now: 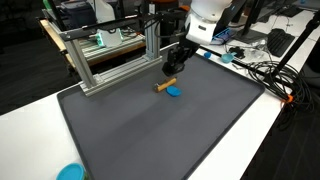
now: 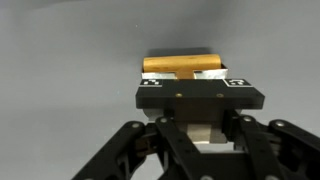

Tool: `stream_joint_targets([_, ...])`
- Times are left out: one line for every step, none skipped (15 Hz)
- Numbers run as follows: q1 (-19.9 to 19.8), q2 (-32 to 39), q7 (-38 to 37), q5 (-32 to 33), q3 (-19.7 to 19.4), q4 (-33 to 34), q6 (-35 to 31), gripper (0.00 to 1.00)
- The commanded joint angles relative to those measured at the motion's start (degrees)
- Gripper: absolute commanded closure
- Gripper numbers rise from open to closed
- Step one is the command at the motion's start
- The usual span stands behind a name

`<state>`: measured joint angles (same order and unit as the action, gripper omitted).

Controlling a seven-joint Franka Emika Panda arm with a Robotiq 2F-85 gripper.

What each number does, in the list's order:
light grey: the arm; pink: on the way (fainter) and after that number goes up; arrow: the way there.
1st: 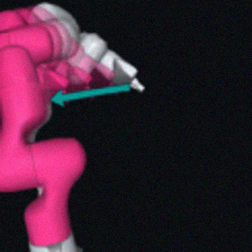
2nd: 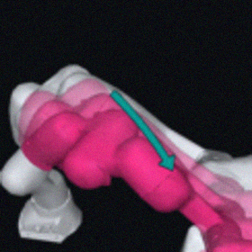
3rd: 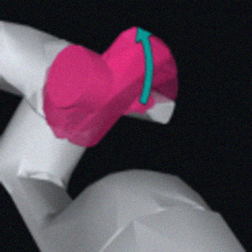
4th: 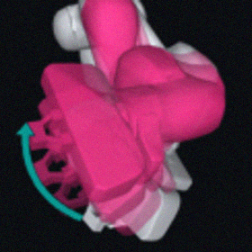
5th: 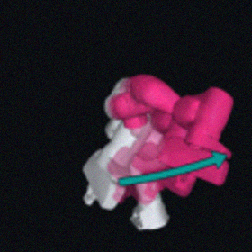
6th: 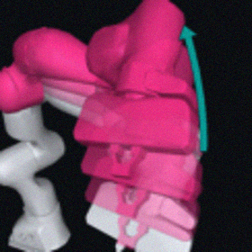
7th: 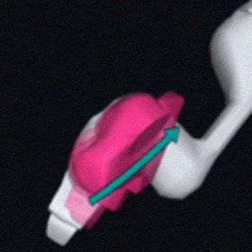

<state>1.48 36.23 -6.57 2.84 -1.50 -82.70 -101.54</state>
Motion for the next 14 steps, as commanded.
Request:
stream_joint_targets([0.67, -7.63, 3.63, 0.79, 1.12, -6.55, -4.30, 0.78])
stream_joint_targets([1.15, -8.80, 3.68, 1.34, 1.07, -7.41, -5.38, 0.78])
stream_joint_targets([1.29, -9.19, 3.83, 1.22, 1.28, -7.72, -6.60, 0.78])
stream_joint_targets([1.50, -9.43, 3.35, 1.13, 1.30, -8.02, -7.40, 0.78])
stream_joint_targets([1.74, -9.64, 2.50, 1.27, 1.15, -8.78, -10.37, 0.78])
stream_joint_targets([1.60, -9.49, 2.23, 0.75, 1.14, -8.86, -11.57, 0.78])
stream_joint_targets([1.67, -9.34, 1.75, 0.94, 0.90, -9.14, -12.93, 0.78])
stream_joint_targets([1.77, -9.01, 0.88, 1.41, 0.50, -9.45, -14.75, 0.78])
stream_joint_targets([1.80, -8.71, 0.01, 1.62, 0.14, -9.84, -16.31, 0.78])
stream_joint_targets([1.71, -8.41, -0.55, 1.50, -0.05, -10.02, -16.69, 0.78])
stream_joint_targets([1.86, -8.26, -1.51, 1.94, -0.49, -10.35, -16.94, 0.78])
stream_joint_targets([1.92, -8.22, -2.19, 2.16, -0.80, -10.82, -17.11, 0.78])
stream_joint_targets([1.86, -8.01, -2.68, 2.20, -0.99, -10.92, -16.91, 0.78])
stream_joint_targets([1.67, -7.54, -2.83, 1.88, -1.02, -10.78, -16.69, 0.78])
